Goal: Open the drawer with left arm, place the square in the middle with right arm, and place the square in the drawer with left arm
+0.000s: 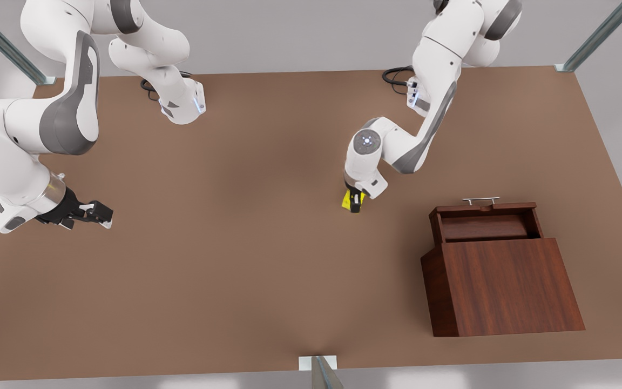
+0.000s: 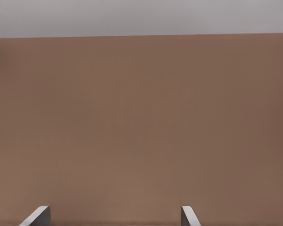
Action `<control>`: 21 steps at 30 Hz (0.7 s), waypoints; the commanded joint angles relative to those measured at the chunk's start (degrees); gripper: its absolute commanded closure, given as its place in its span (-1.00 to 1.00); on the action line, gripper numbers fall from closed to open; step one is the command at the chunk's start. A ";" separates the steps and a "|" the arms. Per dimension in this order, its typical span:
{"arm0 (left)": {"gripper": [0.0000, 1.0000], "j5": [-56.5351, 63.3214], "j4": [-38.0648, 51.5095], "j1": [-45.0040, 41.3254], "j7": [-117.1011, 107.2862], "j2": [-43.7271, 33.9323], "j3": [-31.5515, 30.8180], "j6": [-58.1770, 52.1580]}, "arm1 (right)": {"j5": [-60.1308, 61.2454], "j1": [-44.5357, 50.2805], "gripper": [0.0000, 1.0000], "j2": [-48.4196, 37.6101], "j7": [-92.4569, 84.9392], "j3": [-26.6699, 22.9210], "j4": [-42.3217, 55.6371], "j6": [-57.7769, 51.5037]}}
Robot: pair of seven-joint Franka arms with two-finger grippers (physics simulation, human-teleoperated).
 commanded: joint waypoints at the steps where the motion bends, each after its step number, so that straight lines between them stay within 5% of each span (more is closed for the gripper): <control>1: -0.99 -3.46 0.91 1.05 81.50 0.32 -0.02 -3.26 | 0.02 -0.08 -1.00 -0.07 -2.68 -0.03 0.03 0.01; 10: -1.00 -3.90 -1.38 1.05 90.92 2.34 -0.02 -2.82 | 0.02 -0.17 -1.00 -0.07 -2.68 -0.03 -0.06 0.01; 21: -1.00 -6.71 -4.54 1.05 57.00 3.75 0.07 5.53 | 0.02 -0.17 -1.00 0.02 -2.77 -0.03 -0.06 0.01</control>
